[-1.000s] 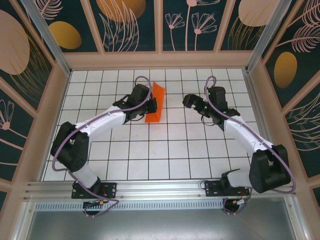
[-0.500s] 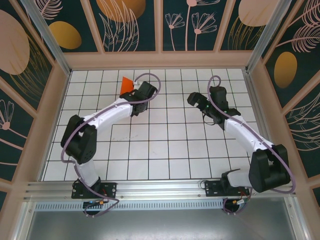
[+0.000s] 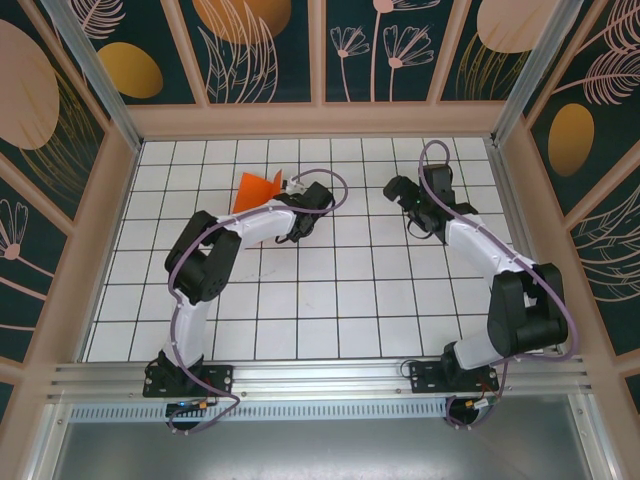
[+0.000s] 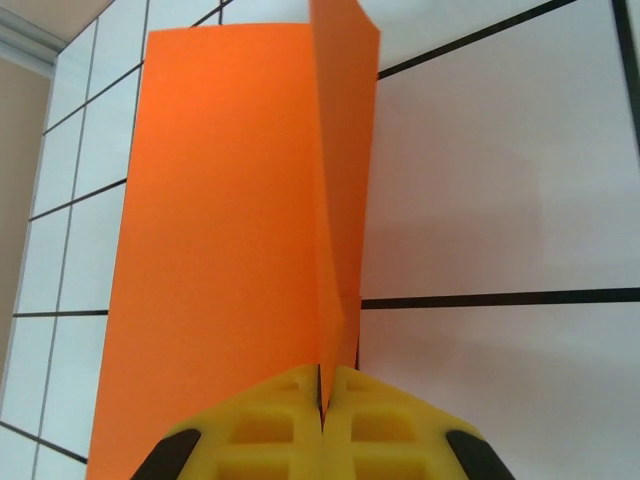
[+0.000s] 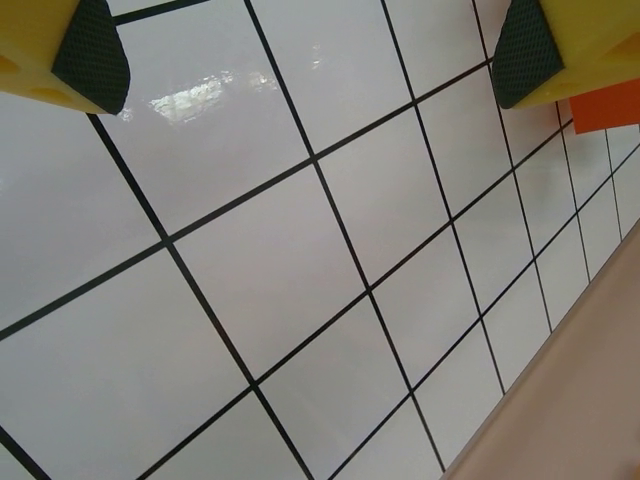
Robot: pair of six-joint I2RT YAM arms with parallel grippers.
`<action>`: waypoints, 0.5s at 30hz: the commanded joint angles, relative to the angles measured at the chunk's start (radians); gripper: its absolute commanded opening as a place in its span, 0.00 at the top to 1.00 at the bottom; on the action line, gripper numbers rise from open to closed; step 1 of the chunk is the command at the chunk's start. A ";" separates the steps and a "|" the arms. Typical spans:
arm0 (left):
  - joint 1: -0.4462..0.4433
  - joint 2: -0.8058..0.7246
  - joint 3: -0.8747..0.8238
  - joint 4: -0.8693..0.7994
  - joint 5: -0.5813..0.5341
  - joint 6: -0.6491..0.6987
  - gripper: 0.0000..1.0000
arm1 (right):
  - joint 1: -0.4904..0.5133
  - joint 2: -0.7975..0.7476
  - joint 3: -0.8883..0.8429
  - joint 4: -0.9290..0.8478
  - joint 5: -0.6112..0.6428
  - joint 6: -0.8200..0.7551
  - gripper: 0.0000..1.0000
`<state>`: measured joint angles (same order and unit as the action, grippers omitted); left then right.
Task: Fold a paper plane with a square sheet of paper (pick it up from the middle)
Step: Turn over the paper at the center of the table.
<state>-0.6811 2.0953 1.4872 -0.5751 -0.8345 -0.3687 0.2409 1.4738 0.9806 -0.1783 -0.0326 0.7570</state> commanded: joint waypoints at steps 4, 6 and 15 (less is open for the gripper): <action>-0.006 0.023 -0.009 0.109 0.129 0.031 0.91 | -0.004 -0.010 0.009 -0.033 0.059 0.069 0.05; -0.005 0.030 -0.017 0.120 0.154 0.032 0.89 | -0.002 -0.017 0.017 -0.063 0.054 0.084 0.06; -0.010 0.027 -0.006 0.111 0.291 0.008 0.77 | 0.005 -0.033 0.033 -0.135 0.005 0.060 0.06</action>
<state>-0.6823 2.1201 1.4811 -0.4744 -0.6064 -0.3527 0.2420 1.4727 0.9810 -0.2668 -0.0086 0.8207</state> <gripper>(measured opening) 0.216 0.941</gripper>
